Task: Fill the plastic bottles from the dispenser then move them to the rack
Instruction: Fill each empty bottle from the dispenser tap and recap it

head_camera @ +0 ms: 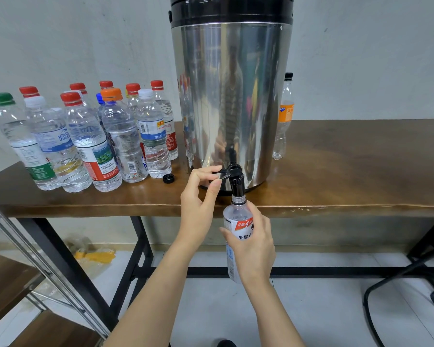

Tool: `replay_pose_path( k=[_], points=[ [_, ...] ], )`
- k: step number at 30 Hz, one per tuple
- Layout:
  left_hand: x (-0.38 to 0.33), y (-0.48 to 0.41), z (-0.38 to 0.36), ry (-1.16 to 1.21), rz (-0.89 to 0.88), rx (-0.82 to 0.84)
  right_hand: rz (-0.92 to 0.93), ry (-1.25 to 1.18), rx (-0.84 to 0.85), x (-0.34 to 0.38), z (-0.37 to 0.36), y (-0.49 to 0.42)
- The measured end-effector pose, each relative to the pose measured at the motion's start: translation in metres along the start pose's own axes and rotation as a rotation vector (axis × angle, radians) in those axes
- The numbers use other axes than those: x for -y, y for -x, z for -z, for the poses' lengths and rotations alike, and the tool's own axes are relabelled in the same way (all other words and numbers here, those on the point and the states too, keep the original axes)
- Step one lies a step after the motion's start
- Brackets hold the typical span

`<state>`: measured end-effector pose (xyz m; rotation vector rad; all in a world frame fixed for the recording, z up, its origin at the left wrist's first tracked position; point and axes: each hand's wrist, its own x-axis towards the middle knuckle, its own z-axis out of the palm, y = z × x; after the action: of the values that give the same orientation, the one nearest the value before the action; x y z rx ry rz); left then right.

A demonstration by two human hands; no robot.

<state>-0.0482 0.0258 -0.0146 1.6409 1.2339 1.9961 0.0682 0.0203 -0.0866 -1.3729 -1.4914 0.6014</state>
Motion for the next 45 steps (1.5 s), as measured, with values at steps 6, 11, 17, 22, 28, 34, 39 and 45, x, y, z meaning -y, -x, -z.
replay_pose_path(
  k=[6,11,17,22,28,34,39,45],
  points=[
    [0.0004,0.0002,0.0002,0.003,0.005,0.002,-0.005,0.000,-0.003,0.0001,-0.0005,0.0001],
    [-0.0005,0.0003,0.0007,-0.004,0.011,0.006,0.002,0.010,-0.007,-0.0001,-0.0010,0.0003],
    [-0.0006,0.0002,0.0004,-0.006,0.013,0.006,0.003,0.018,-0.002,-0.0002,-0.0006,0.0000],
    [-0.0006,0.0005,0.0002,-0.002,0.016,0.005,0.001,0.014,-0.002,-0.0008,-0.0007,-0.0003],
    [-0.0010,0.0006,0.0003,0.000,0.020,0.004,-0.005,0.015,0.001,0.0001,-0.0012,0.0002],
    [-0.0008,0.0003,0.0005,-0.011,0.029,0.007,-0.011,0.017,0.006,0.0007,-0.0004,-0.0003],
    [-0.0009,0.0007,0.0006,-0.013,0.032,0.007,-0.007,0.004,0.005,0.0015,0.0009,-0.0001],
    [-0.0021,0.0002,0.0005,-0.013,0.031,0.006,-0.007,0.008,0.006,0.0020,0.0007,-0.0001]
  ],
)
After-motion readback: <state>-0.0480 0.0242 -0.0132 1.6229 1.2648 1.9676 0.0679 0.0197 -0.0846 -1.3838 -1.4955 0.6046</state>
